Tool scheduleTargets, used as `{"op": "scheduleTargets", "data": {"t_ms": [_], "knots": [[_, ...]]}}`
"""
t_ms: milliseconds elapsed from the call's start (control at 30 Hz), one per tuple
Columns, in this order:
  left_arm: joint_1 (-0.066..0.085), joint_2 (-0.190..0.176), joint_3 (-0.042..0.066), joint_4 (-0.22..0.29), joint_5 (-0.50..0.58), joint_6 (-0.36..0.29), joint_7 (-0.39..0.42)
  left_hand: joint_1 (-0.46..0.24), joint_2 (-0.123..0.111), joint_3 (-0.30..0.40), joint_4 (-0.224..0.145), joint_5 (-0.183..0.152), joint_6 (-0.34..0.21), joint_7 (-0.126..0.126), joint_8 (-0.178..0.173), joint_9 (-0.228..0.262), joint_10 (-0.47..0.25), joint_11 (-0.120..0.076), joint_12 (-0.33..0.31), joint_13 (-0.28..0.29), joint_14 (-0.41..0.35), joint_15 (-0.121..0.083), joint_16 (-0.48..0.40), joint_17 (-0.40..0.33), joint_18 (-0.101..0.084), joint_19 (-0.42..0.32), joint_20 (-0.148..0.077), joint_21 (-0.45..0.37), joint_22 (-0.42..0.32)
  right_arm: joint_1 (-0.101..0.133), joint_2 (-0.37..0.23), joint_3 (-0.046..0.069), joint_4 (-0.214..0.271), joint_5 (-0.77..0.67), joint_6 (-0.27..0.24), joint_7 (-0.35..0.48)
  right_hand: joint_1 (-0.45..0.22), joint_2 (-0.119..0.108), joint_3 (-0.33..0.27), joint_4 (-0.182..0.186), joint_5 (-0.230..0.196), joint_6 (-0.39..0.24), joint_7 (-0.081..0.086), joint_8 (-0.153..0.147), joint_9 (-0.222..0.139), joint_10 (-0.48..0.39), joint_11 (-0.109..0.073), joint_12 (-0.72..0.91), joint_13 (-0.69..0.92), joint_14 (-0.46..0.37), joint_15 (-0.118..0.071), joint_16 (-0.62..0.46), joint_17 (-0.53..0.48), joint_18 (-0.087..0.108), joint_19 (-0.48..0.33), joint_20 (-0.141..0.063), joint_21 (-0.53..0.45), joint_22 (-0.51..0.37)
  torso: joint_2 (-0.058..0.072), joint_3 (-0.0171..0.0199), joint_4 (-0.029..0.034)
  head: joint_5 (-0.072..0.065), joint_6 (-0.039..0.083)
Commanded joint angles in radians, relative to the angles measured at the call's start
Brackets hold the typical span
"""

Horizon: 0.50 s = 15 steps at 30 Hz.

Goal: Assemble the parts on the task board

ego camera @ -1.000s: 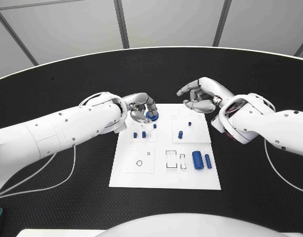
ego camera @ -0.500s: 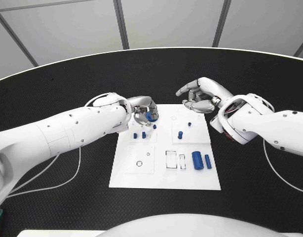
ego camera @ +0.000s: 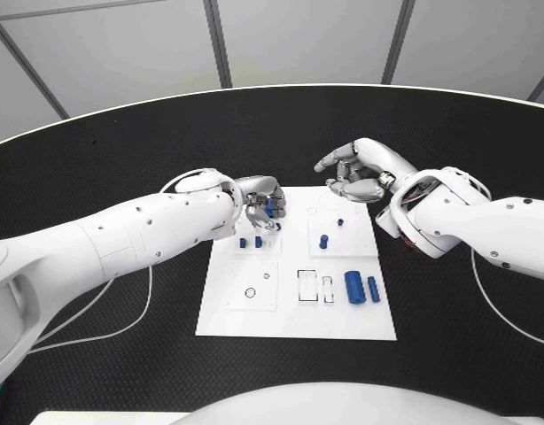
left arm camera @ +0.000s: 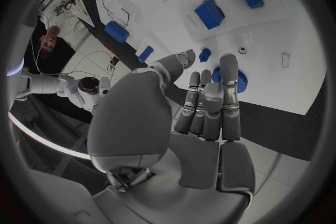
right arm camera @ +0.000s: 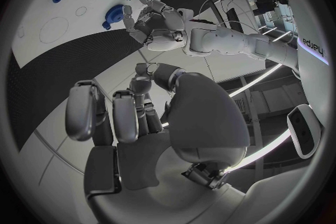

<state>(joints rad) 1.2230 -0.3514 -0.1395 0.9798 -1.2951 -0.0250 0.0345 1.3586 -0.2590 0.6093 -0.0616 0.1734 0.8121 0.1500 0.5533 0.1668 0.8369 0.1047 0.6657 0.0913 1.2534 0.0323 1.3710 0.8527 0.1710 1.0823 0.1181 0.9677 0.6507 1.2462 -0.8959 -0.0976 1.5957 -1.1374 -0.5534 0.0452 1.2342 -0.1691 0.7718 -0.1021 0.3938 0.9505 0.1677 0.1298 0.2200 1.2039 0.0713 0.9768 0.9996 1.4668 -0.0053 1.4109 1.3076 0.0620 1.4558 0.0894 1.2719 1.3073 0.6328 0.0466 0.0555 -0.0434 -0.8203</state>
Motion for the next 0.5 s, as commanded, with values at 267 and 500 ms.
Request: {"op": "scheduleTargets", "data": {"t_ms": [267, 500], "knots": [[-0.006, 0.02, 0.0, -0.027, -0.004, 0.008, -0.006, 0.0, 0.018, 0.008, -0.006, -0.003, 0.034, -0.013, -0.021, 0.009, 0.048, -0.01, -0.01, -0.002, 0.046, -0.011, 0.04, 0.059, 0.015, 0.022, -0.008, 0.021, 0.008, 0.0, 0.002, 0.0, 0.0, 0.0, 0.003, -0.002, -0.005, -0.006, 0.005, -0.002, 0.001, 0.007, -0.001, 0.005, 0.001, -0.008, -0.002, -0.005, -0.003, 0.038, -0.007, -0.006, 0.003, 0.012, -0.007, -0.003, -0.004, 0.04, 0.0, 0.0011, -0.0001, 0.001, -0.002], [-0.017, 0.031, 0.0, -0.044, -0.021, 0.017, -0.008, 0.0, 0.024, 0.015, -0.008, -0.003, 0.05, -0.015, -0.028, 0.014, 0.063, -0.014, -0.017, -0.005, 0.056, -0.014, 0.052, 0.076, 0.012, 0.032, -0.011, 0.038, 0.027, 0.0, 0.002, 0.0, 0.0, 0.0, 0.004, -0.002, -0.005, -0.006, 0.005, -0.002, 0.001, 0.007, -0.001, 0.005, 0.001, -0.008, -0.002, -0.005, -0.003, 0.038, -0.007, -0.006, 0.003, 0.012, -0.007, -0.003, -0.004, 0.04, 0.0, 0.0007, -0.0006, 0.001, -0.003]]}}
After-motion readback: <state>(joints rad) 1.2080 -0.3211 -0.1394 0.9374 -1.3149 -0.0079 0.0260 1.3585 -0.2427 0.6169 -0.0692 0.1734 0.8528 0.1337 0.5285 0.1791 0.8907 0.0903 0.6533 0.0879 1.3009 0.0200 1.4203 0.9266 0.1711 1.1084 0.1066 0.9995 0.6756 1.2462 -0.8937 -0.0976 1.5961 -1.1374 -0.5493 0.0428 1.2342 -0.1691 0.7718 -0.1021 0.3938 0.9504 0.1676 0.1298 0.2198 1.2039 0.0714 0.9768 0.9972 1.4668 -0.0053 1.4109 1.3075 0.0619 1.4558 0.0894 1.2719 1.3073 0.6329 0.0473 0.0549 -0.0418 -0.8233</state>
